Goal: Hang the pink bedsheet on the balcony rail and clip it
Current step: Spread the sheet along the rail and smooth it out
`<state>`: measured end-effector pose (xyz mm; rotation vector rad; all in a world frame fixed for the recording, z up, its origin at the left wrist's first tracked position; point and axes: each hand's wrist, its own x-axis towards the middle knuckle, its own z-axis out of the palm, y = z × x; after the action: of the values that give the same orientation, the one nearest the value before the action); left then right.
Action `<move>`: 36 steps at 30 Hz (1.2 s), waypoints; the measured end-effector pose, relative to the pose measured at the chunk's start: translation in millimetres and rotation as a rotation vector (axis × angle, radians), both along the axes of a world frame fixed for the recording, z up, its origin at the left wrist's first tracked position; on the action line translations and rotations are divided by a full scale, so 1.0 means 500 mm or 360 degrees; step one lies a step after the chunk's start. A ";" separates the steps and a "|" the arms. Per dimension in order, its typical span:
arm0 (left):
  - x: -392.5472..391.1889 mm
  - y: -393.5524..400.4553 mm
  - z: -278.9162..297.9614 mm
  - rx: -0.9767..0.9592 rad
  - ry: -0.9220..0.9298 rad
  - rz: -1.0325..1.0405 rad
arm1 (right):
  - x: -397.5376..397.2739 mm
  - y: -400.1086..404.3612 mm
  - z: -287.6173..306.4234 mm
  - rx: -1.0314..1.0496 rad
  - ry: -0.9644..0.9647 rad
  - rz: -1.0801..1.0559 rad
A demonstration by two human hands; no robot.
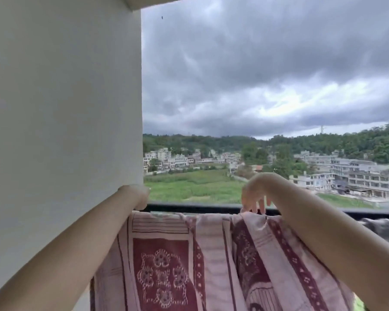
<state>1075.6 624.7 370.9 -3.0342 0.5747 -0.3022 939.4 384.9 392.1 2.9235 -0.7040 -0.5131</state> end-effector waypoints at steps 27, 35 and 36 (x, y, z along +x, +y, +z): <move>-0.521 -0.143 -0.255 -0.0804 0.0008 -0.0988 | -0.492 -0.009 -0.309 0.1179 -0.1987 -0.0267; -0.580 -0.277 -0.160 -0.1221 -0.0390 -0.0729 | -0.517 -0.163 -0.027 0.0382 -0.2398 0.0091; -0.573 -0.284 -0.141 -0.1162 -0.0530 -0.0695 | -0.505 -0.183 0.005 0.0308 -0.2404 0.0071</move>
<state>789.2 482.8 300.2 -3.3151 1.3387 -1.2551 687.0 293.2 394.5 2.9655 -0.5958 1.8685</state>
